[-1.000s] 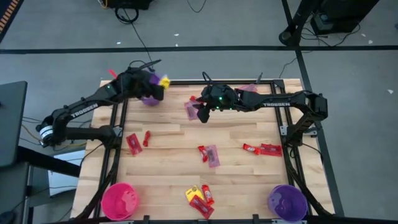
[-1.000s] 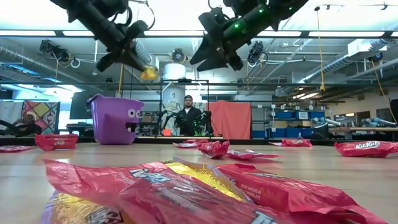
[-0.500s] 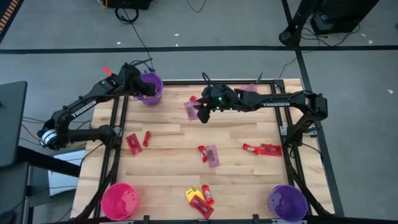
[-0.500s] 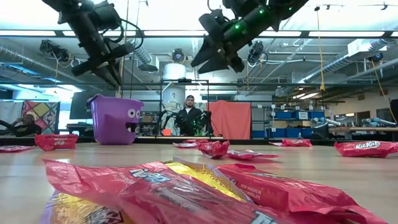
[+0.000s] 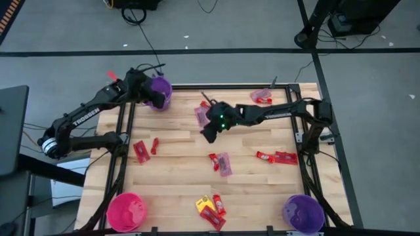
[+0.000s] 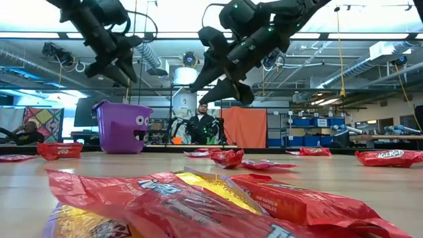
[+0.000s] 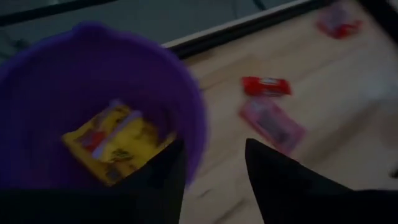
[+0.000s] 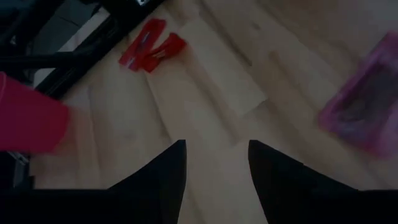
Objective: Sort candy by brand, put in halloween buckets
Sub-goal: Put the yellow candy into the top purple bucket
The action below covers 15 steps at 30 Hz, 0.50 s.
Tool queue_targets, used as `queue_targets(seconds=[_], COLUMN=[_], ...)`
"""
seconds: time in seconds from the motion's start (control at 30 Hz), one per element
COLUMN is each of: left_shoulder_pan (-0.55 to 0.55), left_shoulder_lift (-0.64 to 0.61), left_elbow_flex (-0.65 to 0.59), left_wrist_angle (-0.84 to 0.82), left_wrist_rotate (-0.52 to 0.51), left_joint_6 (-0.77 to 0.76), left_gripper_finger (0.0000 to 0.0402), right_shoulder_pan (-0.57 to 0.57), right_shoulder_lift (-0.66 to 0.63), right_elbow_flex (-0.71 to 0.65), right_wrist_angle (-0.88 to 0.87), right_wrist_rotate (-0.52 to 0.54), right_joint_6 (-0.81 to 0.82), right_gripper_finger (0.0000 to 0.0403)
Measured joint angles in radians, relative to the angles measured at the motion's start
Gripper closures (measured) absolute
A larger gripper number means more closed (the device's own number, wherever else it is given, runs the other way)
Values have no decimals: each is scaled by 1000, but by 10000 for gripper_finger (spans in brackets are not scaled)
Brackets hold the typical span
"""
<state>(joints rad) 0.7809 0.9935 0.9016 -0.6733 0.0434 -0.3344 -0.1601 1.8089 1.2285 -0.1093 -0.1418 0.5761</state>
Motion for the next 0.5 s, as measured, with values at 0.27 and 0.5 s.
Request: queue_targets(seconds=[0.27, 0.5], left_shoulder_pan=[-161, -354], left_shoulder_lift=[-104, -134], left_elbow_flex=[-16, -46], left_wrist_angle=[60, 140], left_wrist_rotate=[50, 34], left_joint_6=[14, -74], left_gripper_finger=[235, 240], right_shoulder_pan=[131, 256], right_shoulder_lift=[5, 5], right_elbow_flex=[0, 0], right_wrist_angle=[26, 28], right_wrist_rotate=[127, 96], right_joint_6=[152, 84], right_gripper_finger=[219, 224])
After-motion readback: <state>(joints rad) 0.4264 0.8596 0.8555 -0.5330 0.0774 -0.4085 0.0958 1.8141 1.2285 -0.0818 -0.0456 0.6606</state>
